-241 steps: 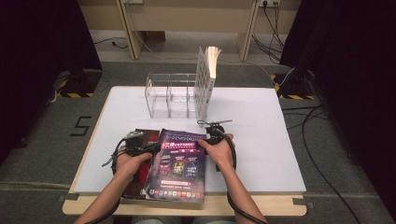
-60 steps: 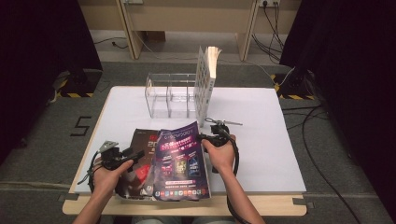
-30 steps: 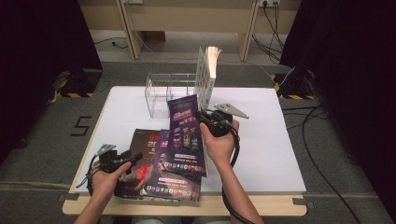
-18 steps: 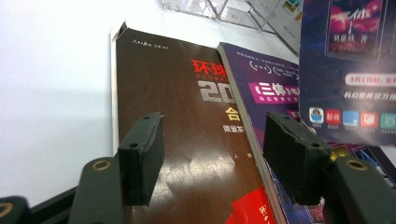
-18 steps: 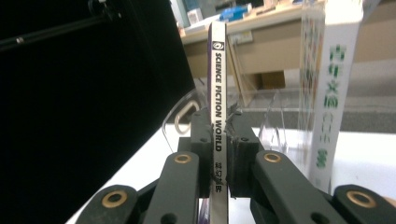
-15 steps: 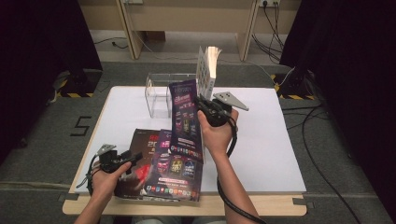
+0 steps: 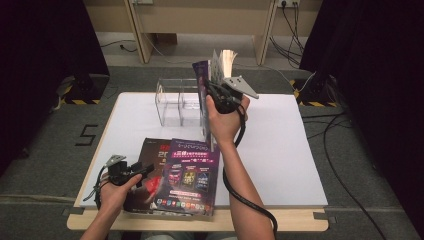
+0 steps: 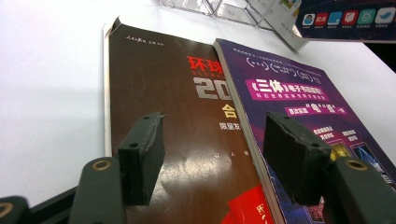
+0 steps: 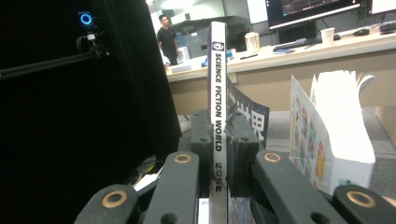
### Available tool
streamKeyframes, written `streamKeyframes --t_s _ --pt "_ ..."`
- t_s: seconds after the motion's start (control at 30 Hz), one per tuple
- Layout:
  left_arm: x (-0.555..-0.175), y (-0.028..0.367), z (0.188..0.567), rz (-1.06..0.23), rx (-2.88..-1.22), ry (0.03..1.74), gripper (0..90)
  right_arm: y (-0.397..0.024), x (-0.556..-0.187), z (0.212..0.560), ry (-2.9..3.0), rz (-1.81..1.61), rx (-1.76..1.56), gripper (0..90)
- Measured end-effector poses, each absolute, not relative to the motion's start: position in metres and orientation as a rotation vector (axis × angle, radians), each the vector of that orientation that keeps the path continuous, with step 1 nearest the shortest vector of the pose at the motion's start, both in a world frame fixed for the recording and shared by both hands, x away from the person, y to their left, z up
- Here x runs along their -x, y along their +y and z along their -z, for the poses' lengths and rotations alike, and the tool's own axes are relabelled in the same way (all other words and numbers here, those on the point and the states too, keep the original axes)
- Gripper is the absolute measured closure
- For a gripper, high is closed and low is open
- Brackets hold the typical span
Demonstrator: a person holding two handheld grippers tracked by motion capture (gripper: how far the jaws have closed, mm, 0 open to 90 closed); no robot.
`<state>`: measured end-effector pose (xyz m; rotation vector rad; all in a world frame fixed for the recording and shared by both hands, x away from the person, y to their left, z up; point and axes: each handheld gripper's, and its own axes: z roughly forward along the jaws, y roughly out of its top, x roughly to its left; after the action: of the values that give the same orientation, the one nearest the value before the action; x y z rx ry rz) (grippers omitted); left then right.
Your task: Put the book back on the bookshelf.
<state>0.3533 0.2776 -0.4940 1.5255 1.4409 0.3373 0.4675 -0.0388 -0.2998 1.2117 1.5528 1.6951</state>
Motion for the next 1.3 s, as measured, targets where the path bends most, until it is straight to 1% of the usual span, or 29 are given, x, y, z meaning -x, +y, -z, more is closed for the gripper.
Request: streamKeyframes --t_s 0.13,0.37,0.63,0.83,0.97,1.1,1.3 --pt "-0.353 0.278 0.493 -0.337 -1.525 1.437 37.8 -0.034 -0.476 0.297 1.554 -1.699 -1.212 83.4" --pt "-0.353 0.279 0.492 -0.337 -1.518 1.442 37.8 -0.023 -0.469 0.299 1.56 -1.722 -1.192 83.4" --pt "-0.354 0.277 0.493 -0.336 -1.528 1.435 37.8 -0.014 -0.481 0.299 1.547 -1.715 -1.189 83.4" --pt "-0.355 0.277 0.494 -0.336 -1.529 1.433 37.7 -0.011 -0.492 0.304 1.526 -1.709 -1.195 83.3" --pt "-0.355 0.277 0.495 -0.335 -1.534 1.431 37.7 -0.01 -0.496 0.313 1.525 -1.675 -1.198 83.2" --pt "-0.355 0.276 0.495 -0.333 -1.533 1.432 37.7 -0.012 -0.492 0.327 1.534 -1.655 -1.204 83.1" --pt "-0.354 0.276 0.495 -0.33 -1.535 1.432 37.7 -0.017 -0.476 0.331 1.519 -1.645 -1.167 82.8"
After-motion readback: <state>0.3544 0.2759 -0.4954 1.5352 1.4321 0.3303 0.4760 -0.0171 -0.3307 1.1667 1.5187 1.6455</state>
